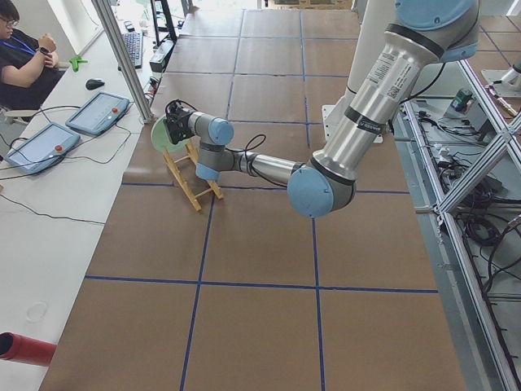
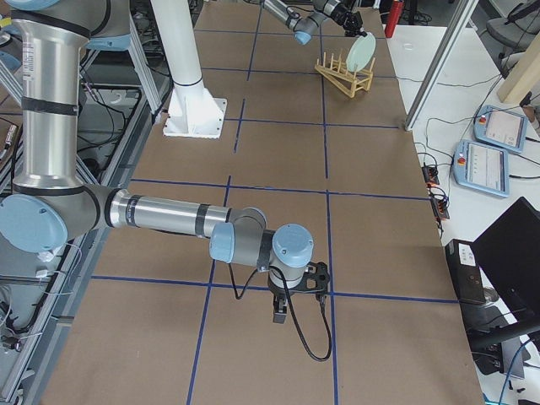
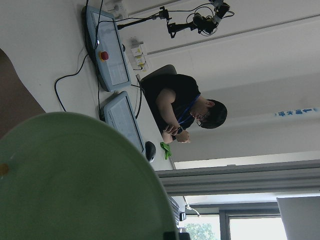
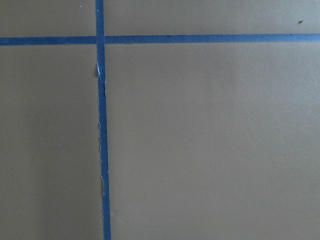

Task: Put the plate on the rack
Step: 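Lower the upright plate with the left gripper between the rack pegs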

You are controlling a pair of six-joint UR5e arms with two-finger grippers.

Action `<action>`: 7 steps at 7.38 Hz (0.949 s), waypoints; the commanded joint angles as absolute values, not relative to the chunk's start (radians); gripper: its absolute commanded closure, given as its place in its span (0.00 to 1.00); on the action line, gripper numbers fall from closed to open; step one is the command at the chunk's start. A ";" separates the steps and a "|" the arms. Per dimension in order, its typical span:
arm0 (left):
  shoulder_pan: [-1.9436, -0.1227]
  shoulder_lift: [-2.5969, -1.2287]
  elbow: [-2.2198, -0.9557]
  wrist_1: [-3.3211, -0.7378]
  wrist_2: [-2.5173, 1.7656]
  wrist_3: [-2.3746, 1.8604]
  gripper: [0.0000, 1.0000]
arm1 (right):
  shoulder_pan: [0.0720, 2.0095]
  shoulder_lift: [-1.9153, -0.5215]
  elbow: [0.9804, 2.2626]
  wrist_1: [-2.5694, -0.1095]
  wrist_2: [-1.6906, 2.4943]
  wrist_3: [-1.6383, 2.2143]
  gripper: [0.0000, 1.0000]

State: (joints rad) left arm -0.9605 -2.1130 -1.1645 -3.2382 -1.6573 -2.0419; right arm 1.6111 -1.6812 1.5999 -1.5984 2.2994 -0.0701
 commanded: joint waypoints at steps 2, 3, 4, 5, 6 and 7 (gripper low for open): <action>-0.956 -2.112 -1.150 -3.237 -1.657 -2.043 1.00 | 1.611 -1.681 1.600 -1.598 2.299 -0.069 0.00; -0.956 -2.112 -1.150 -3.234 -1.657 -2.042 0.20 | 1.612 -1.681 1.600 -1.598 2.299 -0.071 0.00; -0.956 -2.112 -1.149 -3.232 -1.657 -2.039 0.00 | 1.611 -1.681 1.600 -1.598 2.299 -0.071 0.00; -0.956 -2.112 -1.146 -3.228 -1.657 -2.004 0.00 | 1.611 -1.681 1.600 -1.598 2.299 -0.069 0.00; -0.956 -2.112 -1.146 -3.212 -1.658 -1.981 0.00 | 1.611 -1.681 1.600 -1.598 2.299 -0.069 0.00; -0.957 -2.112 -1.146 -3.200 -1.660 -1.926 0.00 | 1.611 -1.681 1.600 -1.598 2.299 -0.069 0.00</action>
State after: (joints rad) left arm -0.9559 -2.1123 -1.1465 -3.2144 -1.6581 -1.9771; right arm 1.6107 -1.6812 1.6000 -1.5984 2.2995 -0.0692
